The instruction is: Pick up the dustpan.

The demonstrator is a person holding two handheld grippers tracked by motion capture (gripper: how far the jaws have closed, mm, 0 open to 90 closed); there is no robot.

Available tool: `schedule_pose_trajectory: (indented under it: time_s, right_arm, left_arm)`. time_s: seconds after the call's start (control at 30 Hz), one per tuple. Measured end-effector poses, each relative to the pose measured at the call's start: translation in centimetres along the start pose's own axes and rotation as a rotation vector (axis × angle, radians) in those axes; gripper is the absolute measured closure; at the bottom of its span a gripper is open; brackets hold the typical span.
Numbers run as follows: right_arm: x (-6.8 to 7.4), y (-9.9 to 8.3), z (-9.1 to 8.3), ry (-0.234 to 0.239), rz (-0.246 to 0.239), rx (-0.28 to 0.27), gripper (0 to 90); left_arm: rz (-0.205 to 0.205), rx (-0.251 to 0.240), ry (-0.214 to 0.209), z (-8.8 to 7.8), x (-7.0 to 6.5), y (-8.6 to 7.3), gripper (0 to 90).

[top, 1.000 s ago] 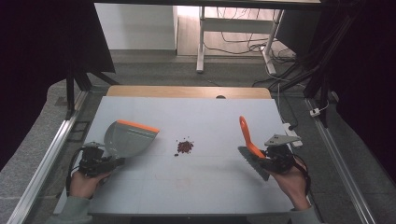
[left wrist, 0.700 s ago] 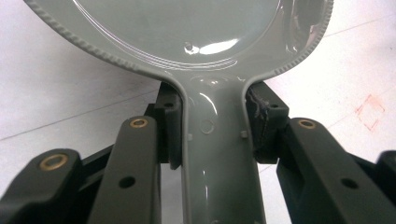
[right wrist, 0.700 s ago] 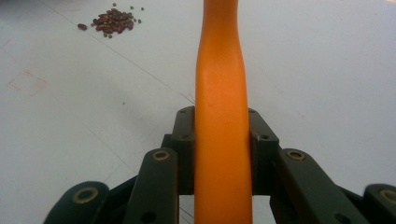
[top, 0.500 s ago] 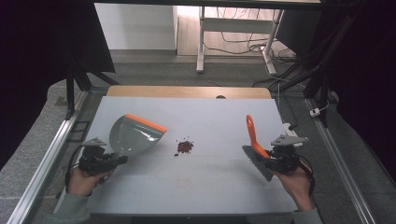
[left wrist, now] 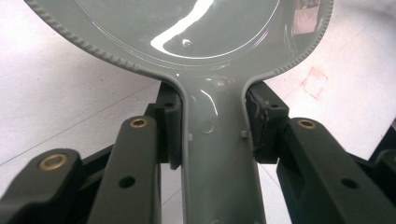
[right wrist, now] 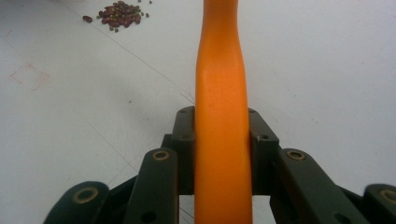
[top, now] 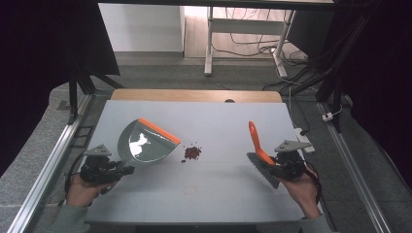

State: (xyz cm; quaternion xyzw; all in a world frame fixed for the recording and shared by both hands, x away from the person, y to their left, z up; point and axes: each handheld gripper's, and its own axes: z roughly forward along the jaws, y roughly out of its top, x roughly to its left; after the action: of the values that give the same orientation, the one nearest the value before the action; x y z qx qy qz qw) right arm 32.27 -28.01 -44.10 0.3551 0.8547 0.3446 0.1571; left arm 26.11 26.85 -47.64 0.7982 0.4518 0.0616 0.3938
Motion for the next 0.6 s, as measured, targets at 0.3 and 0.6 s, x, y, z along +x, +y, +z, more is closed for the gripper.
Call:
schedule_pose_trajectory:
  time_s: [0.3,0.6]
  right_arm:
    - [0.31,0.23,-0.27,-0.002,-0.006,-0.011,70.9]
    - [0.29,0.18,-0.22,-0.003,-0.003,-0.007,70.9]
  left_arm:
    - [0.040,0.015,-0.032,-0.25,-0.45,0.14,61.7]
    - [0.078,0.042,-0.057,-0.23,-0.76,0.21,61.7]
